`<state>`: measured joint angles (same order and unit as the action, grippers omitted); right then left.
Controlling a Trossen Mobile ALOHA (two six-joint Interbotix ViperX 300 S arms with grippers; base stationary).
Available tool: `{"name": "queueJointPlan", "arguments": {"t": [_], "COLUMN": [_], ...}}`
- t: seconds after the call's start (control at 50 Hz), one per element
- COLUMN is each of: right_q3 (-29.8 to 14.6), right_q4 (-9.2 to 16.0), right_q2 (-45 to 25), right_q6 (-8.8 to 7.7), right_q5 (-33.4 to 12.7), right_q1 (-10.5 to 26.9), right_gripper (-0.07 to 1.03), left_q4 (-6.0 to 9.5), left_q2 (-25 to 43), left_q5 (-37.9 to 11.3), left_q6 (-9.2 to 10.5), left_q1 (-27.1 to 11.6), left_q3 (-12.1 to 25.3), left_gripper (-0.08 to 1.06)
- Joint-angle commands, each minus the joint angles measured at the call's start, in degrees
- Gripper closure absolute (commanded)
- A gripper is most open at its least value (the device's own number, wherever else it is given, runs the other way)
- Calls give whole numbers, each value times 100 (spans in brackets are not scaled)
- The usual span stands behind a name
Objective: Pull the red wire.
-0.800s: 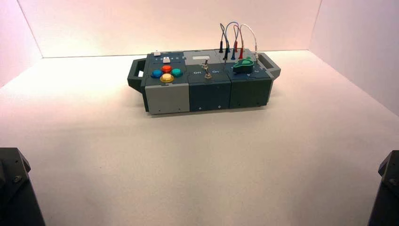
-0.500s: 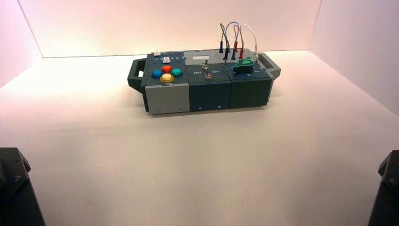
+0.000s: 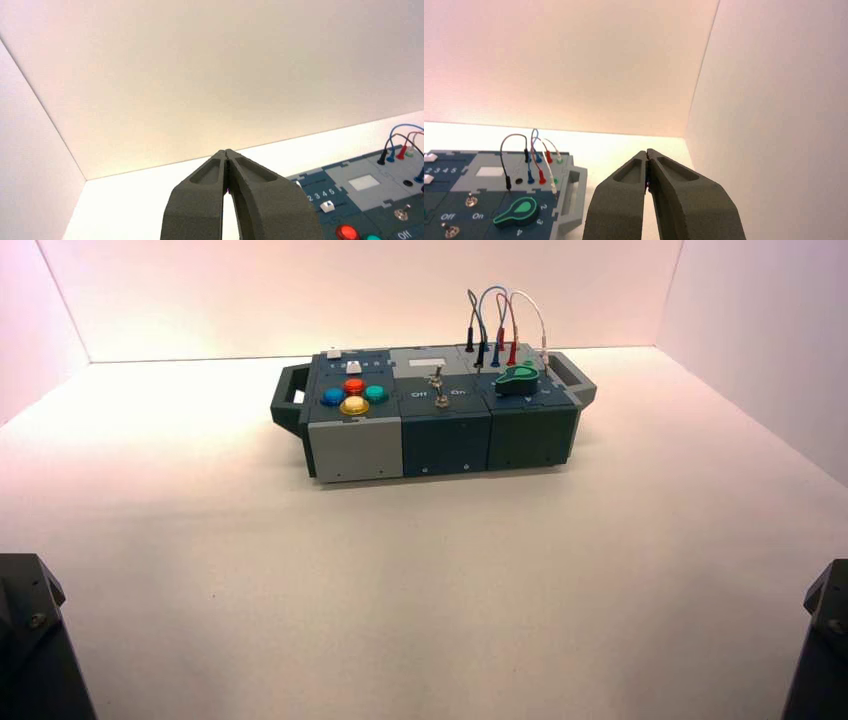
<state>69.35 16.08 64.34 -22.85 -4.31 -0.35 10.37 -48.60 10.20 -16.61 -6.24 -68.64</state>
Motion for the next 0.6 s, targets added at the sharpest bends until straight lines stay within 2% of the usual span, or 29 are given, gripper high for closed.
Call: {"name": "queueJointPlan", "arguments": {"t": [0.02, 0.18, 0.38, 0.4, 0.6], "right_q3": [-114, -475, -677, -738, -1204], "right_q4": [70, 132, 149, 149, 167], "right_q2": [26, -35, -229, -290, -721], "right_q6": [26, 26, 26, 26, 26], "right_q5": [-26, -694, -1151, -1274, -2083], "right_q1": [114, 272, 281, 281, 281], "right_gripper": [98, 97, 90, 89, 82], "left_q4": [-9, -18, 0, 0, 70], "left_q2": [0, -53, 26, 70, 185], "left_q5": [9, -202, -967, -1151, -1863], "left_q6": [0, 0, 9, 18, 141], "left_q1": [-26, -264, -387, -396, -519], "left_q3": [149, 237, 554, 624, 1002], "left_gripper": [101, 101, 101, 101, 101]}}
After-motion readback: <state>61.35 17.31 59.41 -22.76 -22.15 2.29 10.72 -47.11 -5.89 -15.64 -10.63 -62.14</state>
